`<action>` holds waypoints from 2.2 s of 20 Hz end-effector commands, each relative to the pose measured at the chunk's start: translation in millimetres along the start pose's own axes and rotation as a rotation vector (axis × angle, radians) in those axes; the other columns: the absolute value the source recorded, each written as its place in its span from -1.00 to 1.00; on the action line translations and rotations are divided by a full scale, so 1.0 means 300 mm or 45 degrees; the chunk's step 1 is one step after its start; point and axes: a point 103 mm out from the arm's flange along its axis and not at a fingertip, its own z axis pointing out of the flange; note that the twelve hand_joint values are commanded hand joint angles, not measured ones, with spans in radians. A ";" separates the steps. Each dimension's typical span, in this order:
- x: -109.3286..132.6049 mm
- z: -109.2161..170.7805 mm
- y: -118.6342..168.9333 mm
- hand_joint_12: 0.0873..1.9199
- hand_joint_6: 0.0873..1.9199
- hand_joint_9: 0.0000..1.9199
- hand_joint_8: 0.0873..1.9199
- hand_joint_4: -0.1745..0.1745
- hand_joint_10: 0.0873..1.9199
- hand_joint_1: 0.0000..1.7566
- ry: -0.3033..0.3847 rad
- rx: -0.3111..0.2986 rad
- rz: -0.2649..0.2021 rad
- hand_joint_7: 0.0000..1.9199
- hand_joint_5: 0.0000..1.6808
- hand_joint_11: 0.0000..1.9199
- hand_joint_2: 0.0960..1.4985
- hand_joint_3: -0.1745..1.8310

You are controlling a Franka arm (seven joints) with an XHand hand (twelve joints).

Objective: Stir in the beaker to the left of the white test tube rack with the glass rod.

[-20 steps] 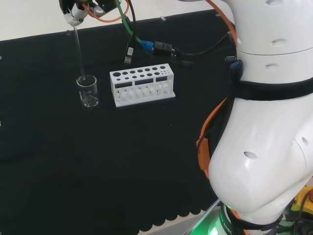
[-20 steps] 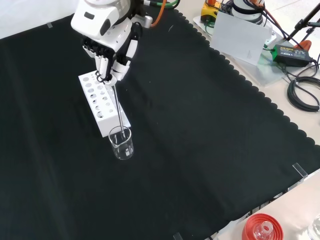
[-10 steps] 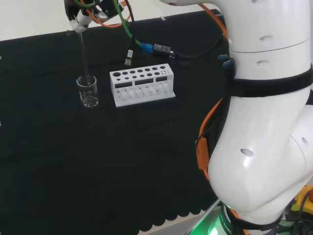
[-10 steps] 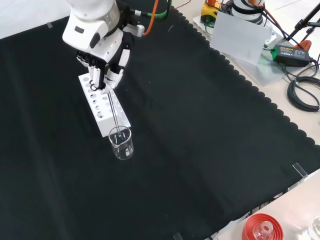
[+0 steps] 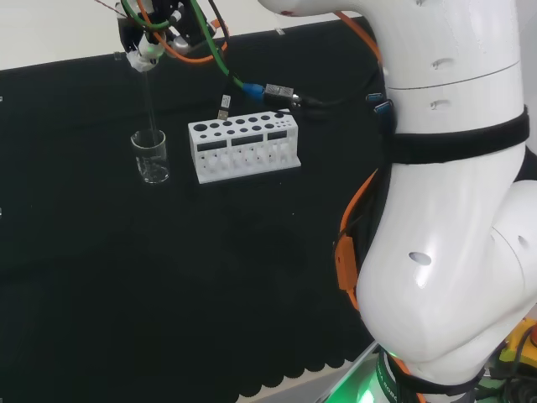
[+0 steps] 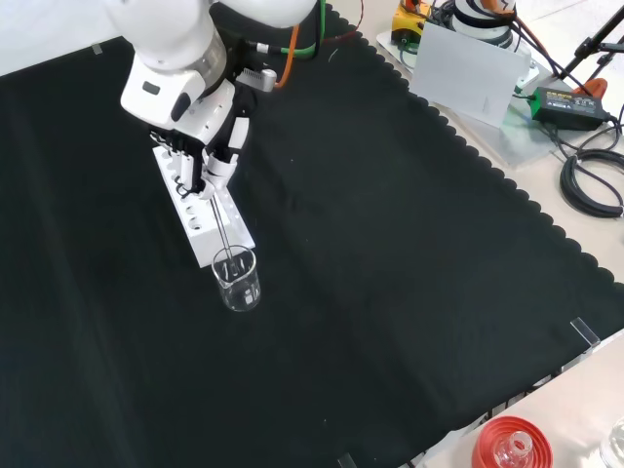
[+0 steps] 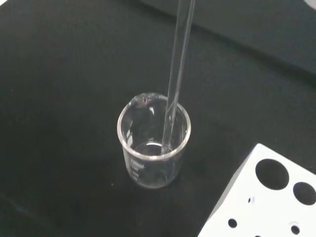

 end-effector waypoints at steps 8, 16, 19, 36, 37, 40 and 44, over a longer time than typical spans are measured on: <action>0.038 0.022 0.021 -0.20 -0.25 0.94 -0.20 -1.00 -0.61 0.37 -0.012 0.021 -0.022 0.69 0.36 0.78 0.46 -1.00; 0.054 0.022 0.059 -0.20 -0.25 0.94 -0.20 -1.00 -0.61 0.37 0.002 0.035 -0.049 0.69 0.36 0.78 0.46 -1.00; 0.043 0.017 0.083 -0.20 -0.25 0.94 -0.20 -1.00 -0.61 0.37 0.005 0.031 -0.062 0.69 0.36 0.78 0.47 -1.00; -0.132 0.034 0.031 -0.20 -0.24 0.94 -0.20 -1.00 -0.61 0.37 0.043 0.013 -0.024 0.69 0.36 0.78 0.47 -1.00; -0.135 0.038 0.023 -0.20 -0.24 0.95 -0.20 -1.00 -0.62 0.37 0.046 0.015 -0.023 0.69 0.36 0.78 0.47 -1.00; -0.126 0.047 0.000 -0.20 -0.24 0.95 -0.20 -1.00 -0.62 0.36 0.042 0.022 -0.031 0.69 0.36 0.78 0.47 -1.00; -0.085 0.051 -0.034 -0.20 -0.24 0.95 -0.20 -1.00 -0.62 0.36 0.029 0.021 -0.038 0.69 0.36 0.78 0.47 -1.00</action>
